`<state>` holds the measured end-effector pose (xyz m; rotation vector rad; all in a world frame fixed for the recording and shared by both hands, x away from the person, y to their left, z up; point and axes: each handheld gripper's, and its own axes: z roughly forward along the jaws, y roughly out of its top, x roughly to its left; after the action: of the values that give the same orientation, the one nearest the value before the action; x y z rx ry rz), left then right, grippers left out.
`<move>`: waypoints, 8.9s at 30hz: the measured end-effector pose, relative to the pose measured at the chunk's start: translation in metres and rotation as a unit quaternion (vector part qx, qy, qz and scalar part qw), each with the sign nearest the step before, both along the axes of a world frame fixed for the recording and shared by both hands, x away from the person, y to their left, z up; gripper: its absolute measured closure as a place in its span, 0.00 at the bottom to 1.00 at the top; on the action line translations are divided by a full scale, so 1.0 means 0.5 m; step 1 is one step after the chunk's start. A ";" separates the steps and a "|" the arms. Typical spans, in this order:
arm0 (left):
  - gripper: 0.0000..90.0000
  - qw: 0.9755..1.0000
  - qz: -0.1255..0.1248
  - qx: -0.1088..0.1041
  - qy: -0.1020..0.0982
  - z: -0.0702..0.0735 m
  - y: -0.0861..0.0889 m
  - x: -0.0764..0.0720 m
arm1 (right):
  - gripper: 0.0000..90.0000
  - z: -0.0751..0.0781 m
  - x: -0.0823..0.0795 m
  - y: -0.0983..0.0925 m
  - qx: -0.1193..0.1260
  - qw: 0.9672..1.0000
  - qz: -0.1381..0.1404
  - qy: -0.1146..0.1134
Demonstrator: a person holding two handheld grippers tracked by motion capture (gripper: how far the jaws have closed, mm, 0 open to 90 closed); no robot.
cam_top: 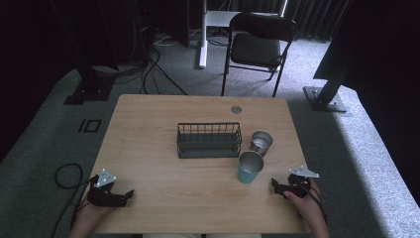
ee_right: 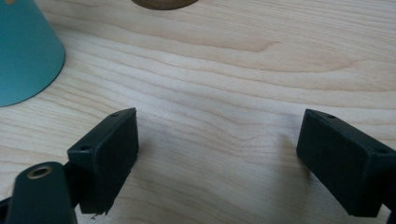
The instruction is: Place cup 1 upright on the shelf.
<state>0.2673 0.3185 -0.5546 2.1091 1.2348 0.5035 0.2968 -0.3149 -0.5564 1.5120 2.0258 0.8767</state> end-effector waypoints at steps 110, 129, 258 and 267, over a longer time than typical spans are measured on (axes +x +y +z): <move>0.01 0.970 -0.241 -0.034 -0.023 0.029 -0.305 0.051 | 0.14 0.000 0.000 0.000 0.000 1.000 0.000 0.000; 0.02 0.957 -0.285 -0.054 -0.032 0.045 -0.382 0.072 | 0.14 0.000 0.000 0.000 0.000 1.000 0.000 0.000; 0.15 0.910 -0.383 -0.087 -0.132 0.107 -0.762 0.178 | 0.14 0.000 0.000 0.000 0.000 1.000 0.000 0.000; 0.15 0.910 -0.383 -0.086 -0.132 0.132 -0.742 0.166 | 0.14 0.000 0.000 0.000 0.000 1.000 0.000 -0.001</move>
<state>0.3502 -0.0526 -0.4888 2.0784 0.2295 0.2874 0.2969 -0.3150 -0.5565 1.5102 2.0256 0.8775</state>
